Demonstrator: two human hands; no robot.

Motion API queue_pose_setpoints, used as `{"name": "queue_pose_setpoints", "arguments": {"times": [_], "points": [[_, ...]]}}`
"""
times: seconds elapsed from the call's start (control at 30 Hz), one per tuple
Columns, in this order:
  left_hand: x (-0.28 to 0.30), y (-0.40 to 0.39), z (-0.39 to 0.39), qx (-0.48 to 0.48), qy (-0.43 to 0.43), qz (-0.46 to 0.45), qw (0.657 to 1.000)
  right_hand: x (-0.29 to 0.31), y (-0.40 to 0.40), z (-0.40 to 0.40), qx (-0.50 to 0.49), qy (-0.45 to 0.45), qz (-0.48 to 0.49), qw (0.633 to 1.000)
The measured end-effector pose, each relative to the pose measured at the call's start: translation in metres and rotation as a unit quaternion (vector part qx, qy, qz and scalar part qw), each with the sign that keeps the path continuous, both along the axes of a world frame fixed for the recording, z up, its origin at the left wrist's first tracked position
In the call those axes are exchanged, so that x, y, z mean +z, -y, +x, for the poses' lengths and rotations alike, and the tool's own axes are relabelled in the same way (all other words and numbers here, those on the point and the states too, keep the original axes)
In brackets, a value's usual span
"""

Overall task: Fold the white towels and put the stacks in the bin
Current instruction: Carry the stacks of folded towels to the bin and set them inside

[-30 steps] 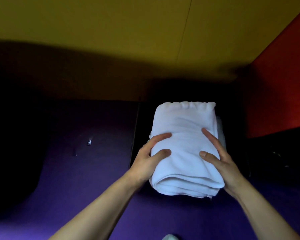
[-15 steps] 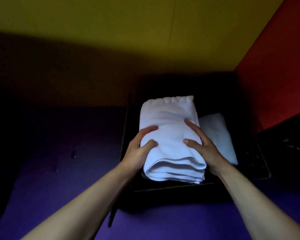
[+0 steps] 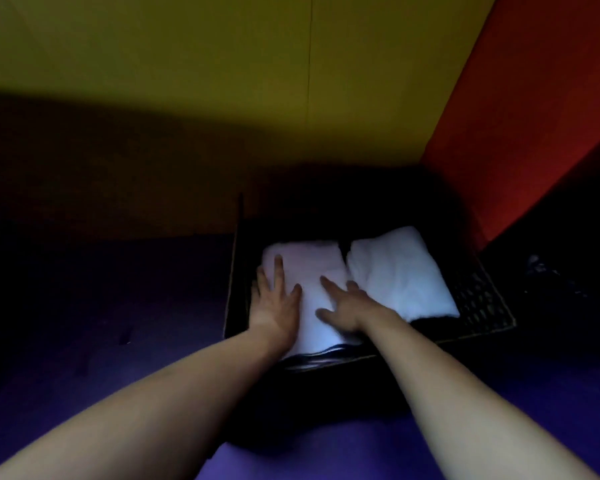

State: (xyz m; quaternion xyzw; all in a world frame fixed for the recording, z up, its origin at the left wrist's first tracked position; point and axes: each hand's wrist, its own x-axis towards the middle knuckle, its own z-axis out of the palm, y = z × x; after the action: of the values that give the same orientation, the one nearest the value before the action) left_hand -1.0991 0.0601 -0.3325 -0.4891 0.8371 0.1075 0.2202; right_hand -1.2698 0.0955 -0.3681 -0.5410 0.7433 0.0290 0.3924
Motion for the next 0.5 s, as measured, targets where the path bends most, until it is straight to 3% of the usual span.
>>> {"name": "queue_pose_setpoints", "arguments": {"times": [0.13,0.33,0.43,0.5], "points": [[-0.024,0.011,-0.003,-0.028,0.054,0.018,0.998,-0.003,0.000,0.010,0.082,-0.152,-0.089,0.981],[-0.038,0.014,-0.008,-0.021,0.066,0.039,0.997,-0.010,0.000,0.012,0.105,-0.137,-0.083,0.981],[-0.016,0.013,-0.006,-0.100,0.017,-0.031,0.994,-0.008,-0.001,0.012,0.097,-0.144,-0.123,0.977],[0.006,0.013,0.001,-0.129,-0.062,-0.103,0.984,-0.003,-0.001,0.013,0.090,-0.153,-0.171,0.969]]}}
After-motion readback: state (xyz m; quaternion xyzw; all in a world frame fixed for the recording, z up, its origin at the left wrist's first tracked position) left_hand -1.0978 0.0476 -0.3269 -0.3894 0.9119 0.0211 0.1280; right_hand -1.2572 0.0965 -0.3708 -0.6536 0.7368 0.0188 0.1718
